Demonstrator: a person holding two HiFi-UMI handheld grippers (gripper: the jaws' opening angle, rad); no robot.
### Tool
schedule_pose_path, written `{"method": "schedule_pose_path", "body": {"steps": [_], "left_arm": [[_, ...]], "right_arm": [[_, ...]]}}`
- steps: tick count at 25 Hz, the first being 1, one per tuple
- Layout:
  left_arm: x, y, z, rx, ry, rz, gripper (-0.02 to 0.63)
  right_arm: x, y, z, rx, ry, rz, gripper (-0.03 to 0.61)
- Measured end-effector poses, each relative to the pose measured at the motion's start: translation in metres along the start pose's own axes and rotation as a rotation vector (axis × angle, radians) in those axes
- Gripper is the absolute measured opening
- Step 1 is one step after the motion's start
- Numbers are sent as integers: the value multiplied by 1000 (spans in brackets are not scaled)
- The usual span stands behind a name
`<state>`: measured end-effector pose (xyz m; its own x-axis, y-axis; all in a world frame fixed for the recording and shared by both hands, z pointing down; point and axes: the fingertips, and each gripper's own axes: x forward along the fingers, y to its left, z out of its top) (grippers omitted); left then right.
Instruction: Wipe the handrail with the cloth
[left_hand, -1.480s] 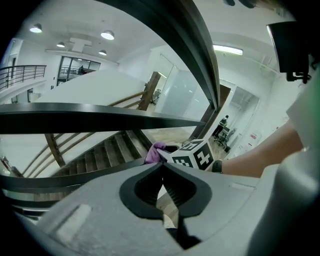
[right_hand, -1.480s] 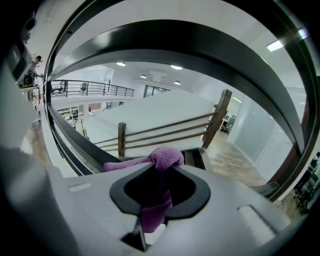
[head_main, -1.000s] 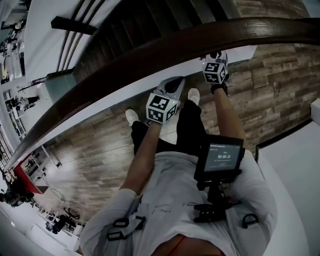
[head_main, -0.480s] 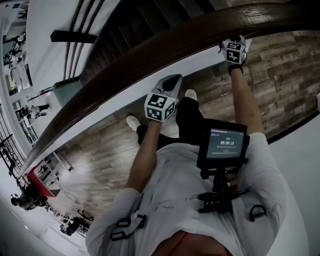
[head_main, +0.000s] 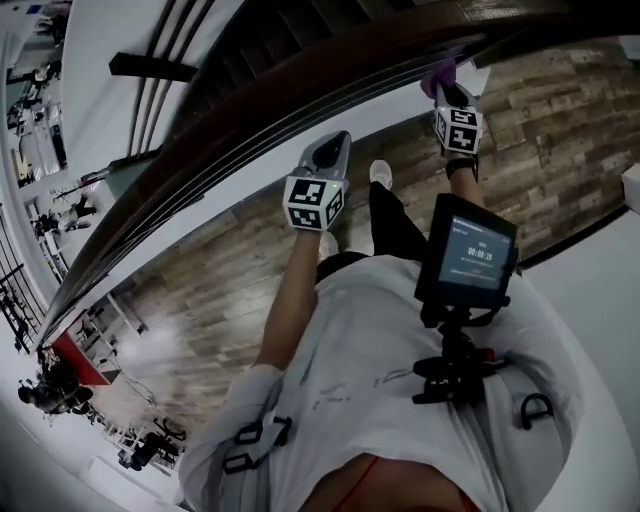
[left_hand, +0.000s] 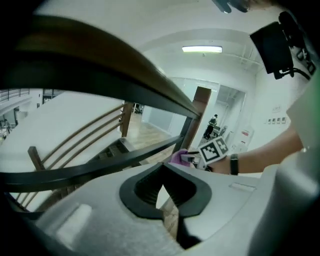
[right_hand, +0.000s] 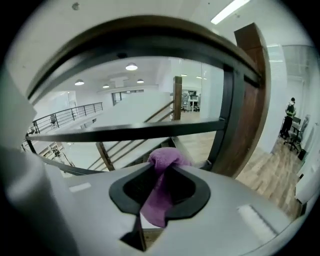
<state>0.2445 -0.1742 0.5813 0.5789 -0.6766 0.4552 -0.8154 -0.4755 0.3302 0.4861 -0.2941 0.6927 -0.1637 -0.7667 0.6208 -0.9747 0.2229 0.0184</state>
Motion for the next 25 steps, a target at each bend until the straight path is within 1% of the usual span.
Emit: {"method": "schedule_pose_path", "body": {"steps": [2, 5, 8, 12, 15, 17, 21, 25], "left_arm": [[-36, 1, 14, 20, -64, 21, 2], [-97, -2, 28, 56, -161, 42, 2], [-156, -2, 27, 91, -219, 76, 2], [-255, 16, 19, 85, -293, 144, 2], [-310, 22, 29, 107, -372, 176, 2], [-338, 22, 37, 115, -421, 200, 2], [-379, 20, 57, 143, -506, 234, 2], [-417, 28, 72, 159, -552, 268, 2]], "right_arm": [[-47, 39, 6, -21, -47, 29, 66], [-114, 100, 15, -86, -121, 81, 66], [-171, 162, 30, -118, -213, 143, 66], [-250, 268, 62, -141, -352, 238, 66], [-301, 335, 92, -211, -443, 303, 66], [-329, 366, 101, -236, -484, 331, 64], [-368, 407, 121, -286, -557, 356, 64], [-394, 444, 143, -325, -612, 372, 64]]}}
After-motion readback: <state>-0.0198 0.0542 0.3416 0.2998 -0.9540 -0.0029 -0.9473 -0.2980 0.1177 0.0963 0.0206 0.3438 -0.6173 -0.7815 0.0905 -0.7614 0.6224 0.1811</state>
